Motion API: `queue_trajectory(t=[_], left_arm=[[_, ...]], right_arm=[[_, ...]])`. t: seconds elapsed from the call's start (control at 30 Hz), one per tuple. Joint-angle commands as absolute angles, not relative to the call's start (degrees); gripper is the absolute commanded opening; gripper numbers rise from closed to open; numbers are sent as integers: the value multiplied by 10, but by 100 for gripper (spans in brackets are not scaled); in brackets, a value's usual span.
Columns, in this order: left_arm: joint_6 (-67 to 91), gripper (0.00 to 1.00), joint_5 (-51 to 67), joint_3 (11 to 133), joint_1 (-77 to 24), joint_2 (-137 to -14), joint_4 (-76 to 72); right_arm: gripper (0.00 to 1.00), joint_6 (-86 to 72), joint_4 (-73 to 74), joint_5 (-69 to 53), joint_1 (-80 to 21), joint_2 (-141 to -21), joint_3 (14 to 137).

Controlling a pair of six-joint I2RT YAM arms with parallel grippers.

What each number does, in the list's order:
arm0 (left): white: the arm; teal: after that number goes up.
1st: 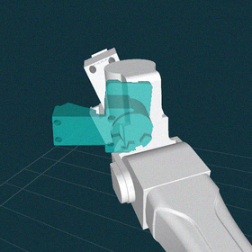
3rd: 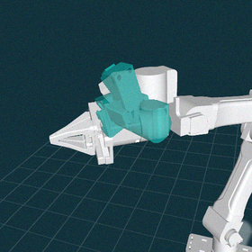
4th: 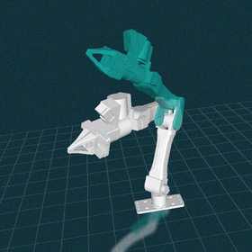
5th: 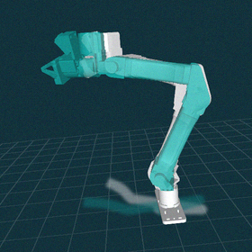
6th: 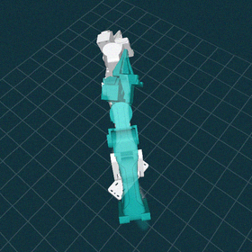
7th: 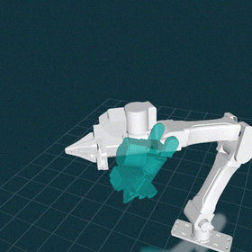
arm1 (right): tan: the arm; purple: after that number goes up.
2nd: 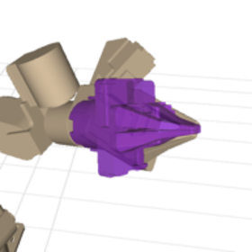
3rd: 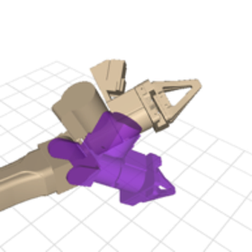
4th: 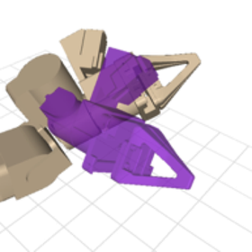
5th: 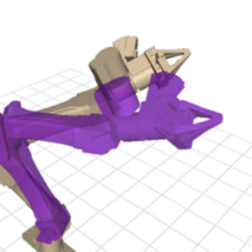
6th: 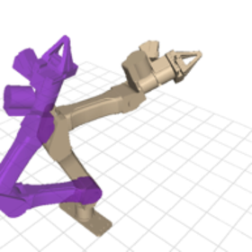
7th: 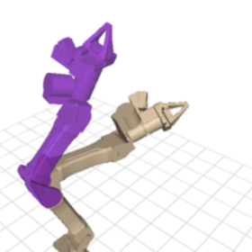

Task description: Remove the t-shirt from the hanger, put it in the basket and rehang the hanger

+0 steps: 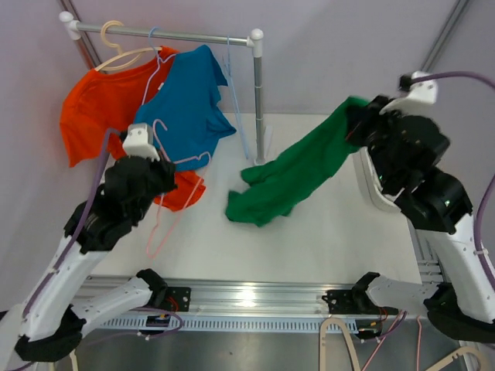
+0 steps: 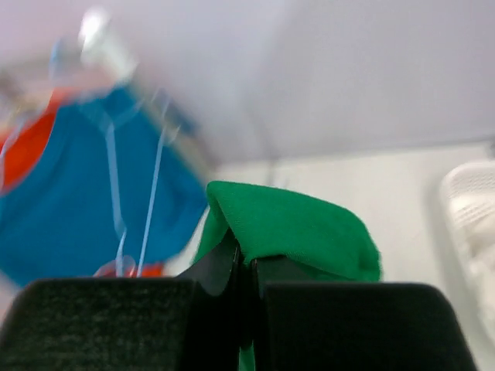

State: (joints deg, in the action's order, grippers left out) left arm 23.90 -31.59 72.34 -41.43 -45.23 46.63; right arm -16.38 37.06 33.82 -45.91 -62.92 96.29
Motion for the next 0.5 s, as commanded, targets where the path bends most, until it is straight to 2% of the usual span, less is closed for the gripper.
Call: queue_trajectory(t=[0.0,0.07,0.1,0.17,0.23,0.3,0.37,0.47], left_arm=[[217,1,-199,823,-320,-523,382],[201,1,-205,868,-316,-559,365],[185,1,-205,912,-312,-601,358],[171,1,-229,975,-310,-644,365],[156,1,-231,1051,-296,-704,374],[151,1,-215,1074,-277,-733,371],[149,1,-206,1088,-266,-760,346],[141,1,-193,1073,-250,-779,302]], right_arm=[[0,-93,337,365,-335,-701,1051],[0,-83,323,316,-268,-773,1161],[0,-83,323,296,-198,-803,1212],[0,-77,306,300,-149,-884,1346],[0,-32,201,330,-94,-917,1382],[0,-6,85,359,-57,-941,1385],[0,-24,61,352,21,-966,1409],[0,-121,124,288,105,-1024,1492]])
